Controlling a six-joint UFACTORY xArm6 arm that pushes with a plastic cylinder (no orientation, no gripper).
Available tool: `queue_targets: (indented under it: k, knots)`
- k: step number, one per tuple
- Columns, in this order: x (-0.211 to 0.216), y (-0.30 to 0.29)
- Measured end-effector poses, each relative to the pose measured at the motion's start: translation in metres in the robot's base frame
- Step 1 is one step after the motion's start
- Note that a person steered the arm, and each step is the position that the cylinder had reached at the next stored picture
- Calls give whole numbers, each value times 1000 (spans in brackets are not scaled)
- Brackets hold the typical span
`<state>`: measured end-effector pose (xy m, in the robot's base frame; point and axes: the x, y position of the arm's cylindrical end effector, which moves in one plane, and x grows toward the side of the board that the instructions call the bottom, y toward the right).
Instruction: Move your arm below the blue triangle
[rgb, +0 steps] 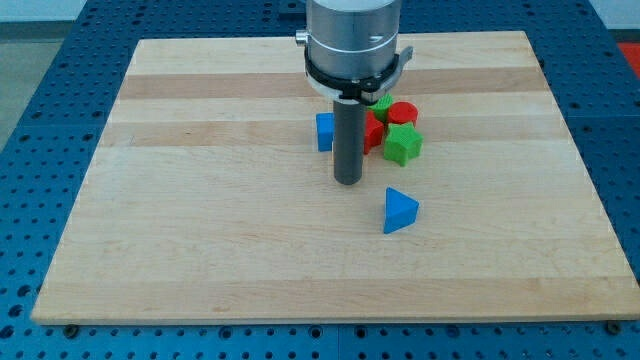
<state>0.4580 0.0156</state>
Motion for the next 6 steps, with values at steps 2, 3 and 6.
queue_targets:
  k: [2,3,6]
  knots:
    - [-2,0]
    - [-2,0]
    - [63,-24]
